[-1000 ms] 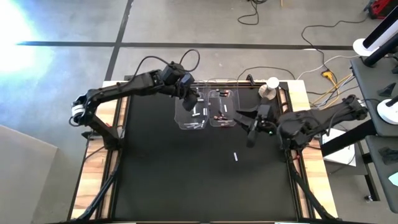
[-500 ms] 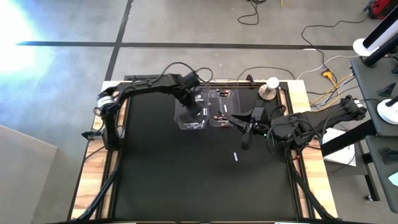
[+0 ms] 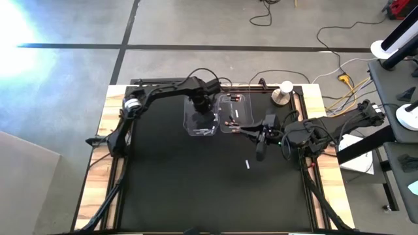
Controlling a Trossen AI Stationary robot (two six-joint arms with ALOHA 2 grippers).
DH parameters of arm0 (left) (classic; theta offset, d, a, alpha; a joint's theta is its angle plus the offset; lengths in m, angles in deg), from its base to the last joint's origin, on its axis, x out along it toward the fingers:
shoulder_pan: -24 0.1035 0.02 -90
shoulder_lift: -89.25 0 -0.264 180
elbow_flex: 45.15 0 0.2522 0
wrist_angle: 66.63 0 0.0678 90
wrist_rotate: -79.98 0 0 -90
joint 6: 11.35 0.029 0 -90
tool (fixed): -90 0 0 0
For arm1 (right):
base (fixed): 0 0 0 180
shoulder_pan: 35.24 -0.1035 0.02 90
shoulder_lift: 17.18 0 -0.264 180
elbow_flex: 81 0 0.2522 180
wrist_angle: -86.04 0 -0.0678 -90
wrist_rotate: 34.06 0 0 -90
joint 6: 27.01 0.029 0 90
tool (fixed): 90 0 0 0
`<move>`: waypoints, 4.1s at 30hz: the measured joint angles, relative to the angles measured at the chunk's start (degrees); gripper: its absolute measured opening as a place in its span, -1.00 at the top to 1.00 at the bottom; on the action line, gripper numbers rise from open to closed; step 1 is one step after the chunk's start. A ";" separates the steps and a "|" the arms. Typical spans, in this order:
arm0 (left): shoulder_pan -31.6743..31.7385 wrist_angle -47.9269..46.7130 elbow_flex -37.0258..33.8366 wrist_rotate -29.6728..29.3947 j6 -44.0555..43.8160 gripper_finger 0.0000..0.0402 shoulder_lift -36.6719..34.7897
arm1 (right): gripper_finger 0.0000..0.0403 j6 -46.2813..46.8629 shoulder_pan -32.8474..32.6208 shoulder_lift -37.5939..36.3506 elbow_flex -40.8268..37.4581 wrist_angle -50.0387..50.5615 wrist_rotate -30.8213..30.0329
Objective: Sort batteries
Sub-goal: Put the white battery into the left transparent bin
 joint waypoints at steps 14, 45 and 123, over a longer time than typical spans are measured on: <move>-0.15 -2.88 4.02 -2.30 4.18 0.94 7.05 | 0.68 0.61 0.00 0.02 0.00 -0.04 0.75; -0.74 -1.68 1.52 -1.30 1.77 0.66 -8.29 | 0.53 47.70 -4.55 19.29 -17.07 8.74 0.56; -28.42 70.32 -49.96 -2.46 -28.62 0.86 -65.02 | 0.87 73.83 -2.97 28.76 -23.19 26.33 16.13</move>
